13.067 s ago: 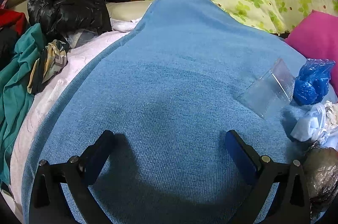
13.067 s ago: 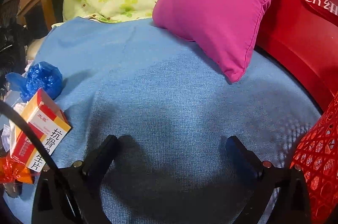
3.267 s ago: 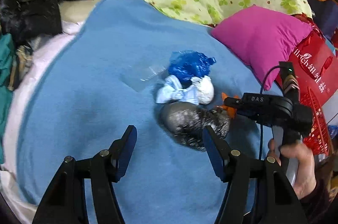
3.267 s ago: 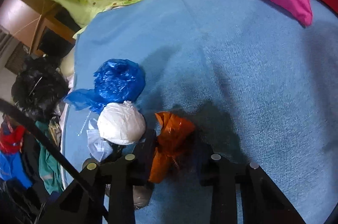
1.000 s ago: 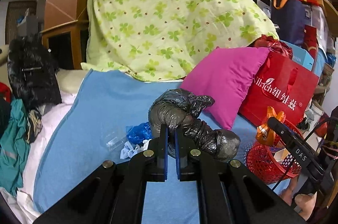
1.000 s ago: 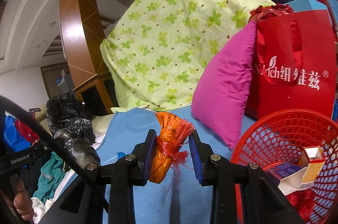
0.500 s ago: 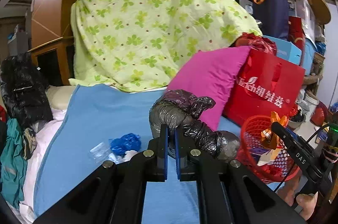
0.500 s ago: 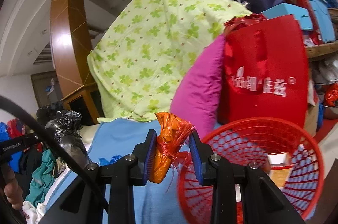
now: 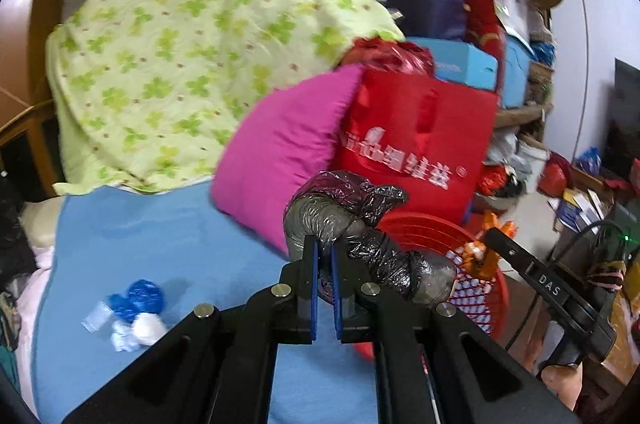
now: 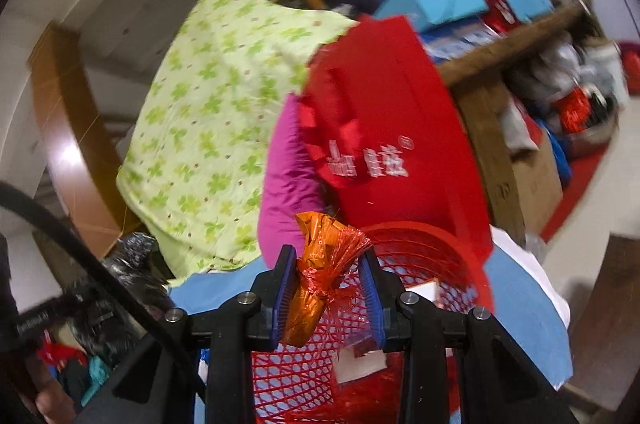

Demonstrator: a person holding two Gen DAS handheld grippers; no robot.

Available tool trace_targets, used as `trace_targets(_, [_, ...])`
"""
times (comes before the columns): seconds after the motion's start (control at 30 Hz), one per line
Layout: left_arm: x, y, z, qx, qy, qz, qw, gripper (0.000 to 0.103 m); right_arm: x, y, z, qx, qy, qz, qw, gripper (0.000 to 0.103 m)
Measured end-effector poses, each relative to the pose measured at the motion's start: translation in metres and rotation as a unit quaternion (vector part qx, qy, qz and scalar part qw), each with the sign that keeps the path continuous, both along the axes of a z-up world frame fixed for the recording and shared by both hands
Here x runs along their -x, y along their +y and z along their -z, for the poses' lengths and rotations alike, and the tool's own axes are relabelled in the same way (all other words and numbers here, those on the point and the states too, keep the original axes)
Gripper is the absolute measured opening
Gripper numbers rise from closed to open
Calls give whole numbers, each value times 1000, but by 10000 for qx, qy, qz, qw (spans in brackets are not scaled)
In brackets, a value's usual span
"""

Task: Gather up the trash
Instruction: 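Carry the orange bag into the red basket with the right tool while the left drops the black bag there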

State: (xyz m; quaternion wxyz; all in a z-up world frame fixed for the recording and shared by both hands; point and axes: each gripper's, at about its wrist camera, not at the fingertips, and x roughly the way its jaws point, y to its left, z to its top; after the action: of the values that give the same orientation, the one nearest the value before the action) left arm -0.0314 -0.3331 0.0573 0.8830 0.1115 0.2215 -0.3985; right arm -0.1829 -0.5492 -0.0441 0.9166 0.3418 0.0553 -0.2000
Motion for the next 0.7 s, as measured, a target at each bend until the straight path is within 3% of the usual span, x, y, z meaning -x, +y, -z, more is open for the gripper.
trace_targets(0.13, [1,-29,16,-217,101,202,9995,10,-3,-18,11,-572,6,34,9984,37])
trace_targets(0.2, [0,-36,22,-321,152,204,9992,25,-6,-22,15,-783,31,27,9969,41])
trace_targets(0.27, [-1,-31,24,-265,167,150,9994,45,-6,-24,16,-903,-92,7,9959,65])
trace_targets(0.47, [-15,9,29,-227,137,-158,9995,47,-15,0,-1,-468,-294,-115,9984,65])
trace_targets(0.7, [-44,94,57,-482,375,-999,9931,52,-51,67,-31,515,-409,-629,9959,65])
